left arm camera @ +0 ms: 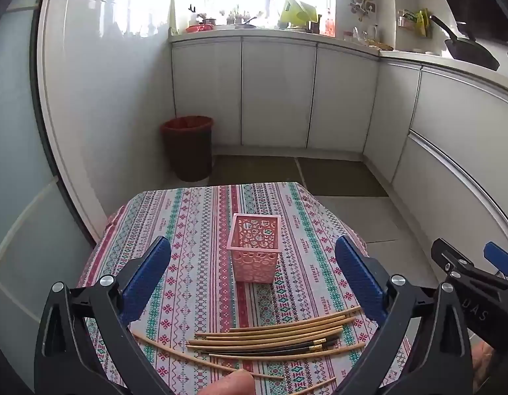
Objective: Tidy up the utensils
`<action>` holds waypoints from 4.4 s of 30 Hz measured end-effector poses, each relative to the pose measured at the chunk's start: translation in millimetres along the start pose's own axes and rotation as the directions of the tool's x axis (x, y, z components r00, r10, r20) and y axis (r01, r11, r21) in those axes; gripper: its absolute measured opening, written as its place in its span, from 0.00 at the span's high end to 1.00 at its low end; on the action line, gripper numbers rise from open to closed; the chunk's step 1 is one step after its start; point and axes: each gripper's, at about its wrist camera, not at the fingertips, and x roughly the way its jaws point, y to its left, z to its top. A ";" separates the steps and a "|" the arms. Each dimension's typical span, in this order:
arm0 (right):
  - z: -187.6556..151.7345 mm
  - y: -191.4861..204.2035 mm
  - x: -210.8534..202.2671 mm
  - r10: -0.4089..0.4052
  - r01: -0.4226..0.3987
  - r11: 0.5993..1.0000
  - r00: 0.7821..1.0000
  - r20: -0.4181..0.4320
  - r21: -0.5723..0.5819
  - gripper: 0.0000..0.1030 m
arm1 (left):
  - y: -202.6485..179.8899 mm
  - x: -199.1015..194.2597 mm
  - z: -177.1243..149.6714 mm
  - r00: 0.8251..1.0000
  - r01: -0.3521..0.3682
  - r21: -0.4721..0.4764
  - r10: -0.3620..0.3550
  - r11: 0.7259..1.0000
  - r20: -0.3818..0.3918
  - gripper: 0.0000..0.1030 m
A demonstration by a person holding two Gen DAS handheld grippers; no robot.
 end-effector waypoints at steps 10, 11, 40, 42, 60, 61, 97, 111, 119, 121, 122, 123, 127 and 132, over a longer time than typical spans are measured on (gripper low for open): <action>0.6 -10.9 11.1 0.018 -0.017 0.999 0.999 -0.045 0.029 0.07 | -5.7 16.8 -3.5 1.000 -0.006 0.005 0.006 1.000 -0.029 0.07; 0.4 -11.6 12.0 0.018 -0.016 0.999 0.999 -0.047 0.031 0.07 | -6.2 17.6 -4.2 1.000 -0.008 0.007 0.008 1.000 -0.028 0.07; -0.6 -11.2 17.3 0.044 -0.041 0.998 0.996 -0.071 0.054 0.07 | -5.5 17.1 -4.9 1.000 -0.014 -0.003 0.014 1.000 -0.021 0.07; 0.7 -13.6 14.7 0.044 -0.040 0.997 0.997 -0.062 0.059 0.07 | -5.5 12.3 -2.8 1.000 -0.017 -0.011 0.017 1.000 -0.007 0.07; 10.0 -26.3 -23.2 0.040 -0.048 0.993 0.997 0.073 0.105 0.07 | -12.4 -24.4 11.6 0.992 -0.025 0.023 0.022 0.999 0.125 0.07; 10.3 -27.0 -24.4 0.041 -0.050 0.993 0.996 0.078 0.108 0.07 | -12.1 -24.8 11.8 0.992 -0.025 0.021 0.022 0.999 0.127 0.07; 11.0 -22.6 -27.3 0.054 -0.061 0.994 0.996 0.077 0.094 0.07 | -11.3 -19.0 9.9 0.992 -0.032 0.032 0.028 0.999 0.125 0.07; 27.7 -93.5 -5.0 0.124 -0.125 0.909 0.992 0.029 0.397 0.07 | -72.3 52.2 -27.6 0.940 0.271 0.339 -0.172 0.901 -0.294 0.07; 0.7 -139.1 82.7 0.484 -0.203 0.657 0.852 -0.200 0.726 0.07 | -140.2 142.1 -73.8 0.736 0.529 0.349 -0.214 0.774 -0.642 0.07; -4.4 -139.9 95.1 0.496 -0.172 0.645 0.835 -0.237 0.745 0.07 | -156.7 160.6 -79.9 0.725 0.528 0.388 -0.163 0.756 -0.669 0.07; -7.0 -140.1 98.0 0.496 -0.162 0.638 0.834 -0.241 0.753 0.07 | -164.5 168.1 -82.6 0.717 0.532 0.401 -0.145 0.745 -0.682 0.07; -8.6 -141.0 100.8 0.501 -0.162 0.626 0.833 -0.234 0.763 0.07 | -170.7 176.5 -85.7 0.697 0.544 0.403 -0.130 0.736 -0.705 0.07; -11.6 -145.4 106.9 0.519 -0.166 0.601 0.825 -0.223 0.782 0.07 | -186.5 208.1 -98.7 0.608 0.576 0.369 -0.080 0.729 -0.790 0.07; -30.2 -157.1 123.6 0.590 -0.119 0.512 0.768 -0.248 0.851 0.07 | -183.0 237.1 -108.5 0.558 0.575 0.355 -0.037 0.737 -0.829 0.06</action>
